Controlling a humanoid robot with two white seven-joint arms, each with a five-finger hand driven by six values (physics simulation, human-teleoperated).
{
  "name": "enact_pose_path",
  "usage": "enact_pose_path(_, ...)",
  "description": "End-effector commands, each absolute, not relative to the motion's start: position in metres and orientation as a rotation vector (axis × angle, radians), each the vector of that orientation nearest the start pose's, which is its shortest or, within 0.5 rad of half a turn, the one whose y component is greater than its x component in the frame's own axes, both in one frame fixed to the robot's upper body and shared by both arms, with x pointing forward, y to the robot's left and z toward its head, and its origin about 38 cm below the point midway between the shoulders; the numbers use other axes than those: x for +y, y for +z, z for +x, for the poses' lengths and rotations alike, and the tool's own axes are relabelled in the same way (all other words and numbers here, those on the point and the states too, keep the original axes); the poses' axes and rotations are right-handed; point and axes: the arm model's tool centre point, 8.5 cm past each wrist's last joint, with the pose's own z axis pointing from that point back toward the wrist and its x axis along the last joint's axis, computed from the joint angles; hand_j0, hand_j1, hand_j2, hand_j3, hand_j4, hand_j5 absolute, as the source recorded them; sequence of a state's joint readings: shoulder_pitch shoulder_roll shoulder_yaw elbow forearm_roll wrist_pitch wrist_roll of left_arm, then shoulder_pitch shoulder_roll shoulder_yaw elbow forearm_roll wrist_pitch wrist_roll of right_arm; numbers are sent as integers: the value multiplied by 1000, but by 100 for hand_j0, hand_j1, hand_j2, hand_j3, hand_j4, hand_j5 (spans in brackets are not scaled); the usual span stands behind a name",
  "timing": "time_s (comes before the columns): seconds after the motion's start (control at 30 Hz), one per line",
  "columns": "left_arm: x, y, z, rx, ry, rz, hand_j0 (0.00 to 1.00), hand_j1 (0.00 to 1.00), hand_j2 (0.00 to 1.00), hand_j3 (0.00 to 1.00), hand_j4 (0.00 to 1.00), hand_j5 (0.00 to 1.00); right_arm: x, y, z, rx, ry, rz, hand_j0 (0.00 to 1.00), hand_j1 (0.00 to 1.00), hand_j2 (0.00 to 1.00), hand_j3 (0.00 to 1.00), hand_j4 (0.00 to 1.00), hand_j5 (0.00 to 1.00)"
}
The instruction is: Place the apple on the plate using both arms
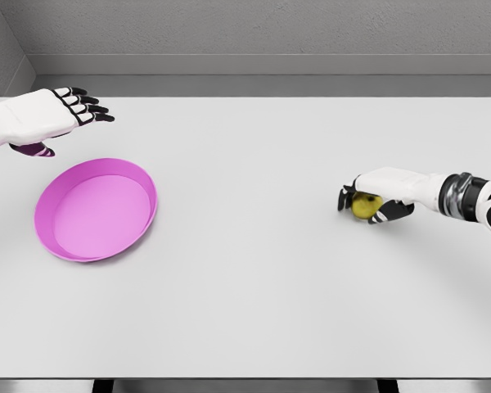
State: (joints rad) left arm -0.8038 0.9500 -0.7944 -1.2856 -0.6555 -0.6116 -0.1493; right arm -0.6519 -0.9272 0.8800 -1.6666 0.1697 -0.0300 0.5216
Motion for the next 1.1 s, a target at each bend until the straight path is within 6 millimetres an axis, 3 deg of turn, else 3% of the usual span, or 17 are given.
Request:
enact_pose_path(0.0,370,241,460,1839,2922,-1124,100,100,100,100,100,100,-281,180,408,-1118,1820,-279,57,57,57,57,57,57)
enact_pose_path(0.1,371,241,460,1837,2923,-1126,100,100,100,100,100,100,-279,182,407,-1127,1826,-279,55,55,55,55,55,55)
enact_pose_path(0.13,371,242,460,1838,2922,-1128,100,100,100,100,100,100,-276,183,406,-1134,1832,-276,50,50,50,50,50,50)
enact_pose_path(0.4,371,242,460,1838,2922,-1128,100,100,100,100,100,100,-271,194,409,-1164,1843,-289,50,50,50,50,50,50)
enact_pose_path(1.07,365,244,460,1847,2901,-1121,100,100,100,100,100,100,-213,210,410,-1320,1878,-209,48,48,48,48,48,48)
